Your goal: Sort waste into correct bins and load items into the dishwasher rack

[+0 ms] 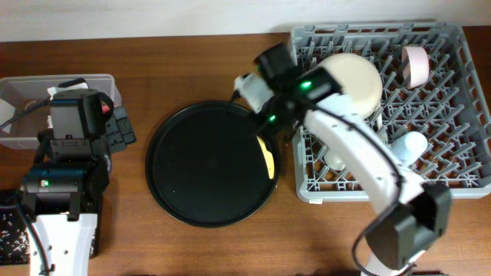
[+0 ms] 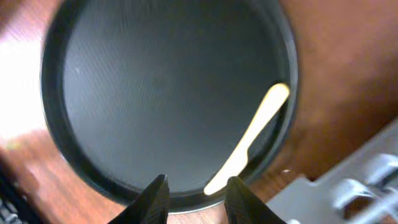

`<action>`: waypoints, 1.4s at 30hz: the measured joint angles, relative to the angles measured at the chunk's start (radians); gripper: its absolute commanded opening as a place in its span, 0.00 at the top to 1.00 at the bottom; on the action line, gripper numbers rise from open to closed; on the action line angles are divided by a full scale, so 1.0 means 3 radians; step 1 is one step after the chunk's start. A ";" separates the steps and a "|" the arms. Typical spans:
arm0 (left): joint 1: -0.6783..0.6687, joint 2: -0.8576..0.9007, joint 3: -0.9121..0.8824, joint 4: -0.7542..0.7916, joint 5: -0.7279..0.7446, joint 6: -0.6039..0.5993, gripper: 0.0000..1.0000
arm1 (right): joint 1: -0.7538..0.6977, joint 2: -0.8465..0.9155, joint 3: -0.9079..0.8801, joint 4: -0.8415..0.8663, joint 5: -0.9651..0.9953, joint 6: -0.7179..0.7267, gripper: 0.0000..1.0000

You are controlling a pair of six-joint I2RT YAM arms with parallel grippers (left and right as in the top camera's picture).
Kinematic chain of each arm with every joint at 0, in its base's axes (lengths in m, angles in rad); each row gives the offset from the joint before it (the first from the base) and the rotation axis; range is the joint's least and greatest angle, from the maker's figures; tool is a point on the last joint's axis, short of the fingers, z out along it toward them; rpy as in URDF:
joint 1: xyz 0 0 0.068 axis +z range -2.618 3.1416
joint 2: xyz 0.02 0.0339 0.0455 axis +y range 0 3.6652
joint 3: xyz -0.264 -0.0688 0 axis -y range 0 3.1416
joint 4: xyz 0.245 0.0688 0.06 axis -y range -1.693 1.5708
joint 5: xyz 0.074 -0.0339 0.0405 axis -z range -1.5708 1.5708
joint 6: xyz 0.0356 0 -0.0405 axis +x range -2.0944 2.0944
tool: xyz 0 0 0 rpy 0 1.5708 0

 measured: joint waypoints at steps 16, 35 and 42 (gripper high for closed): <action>0.0000 0.0000 0.0000 0.0000 0.0000 0.0000 0.01 | 0.0122 0.0834 -0.0357 0.0099 0.0731 0.0281 0.62; 0.0000 0.0000 0.0000 0.0000 0.0000 0.0000 0.01 | 0.0053 0.0839 -0.0924 0.0765 0.0871 0.0305 0.83; 0.0000 0.0000 0.0000 0.0000 0.0000 0.0000 0.01 | 0.0038 0.0833 -0.0923 0.0793 0.0871 0.0403 0.96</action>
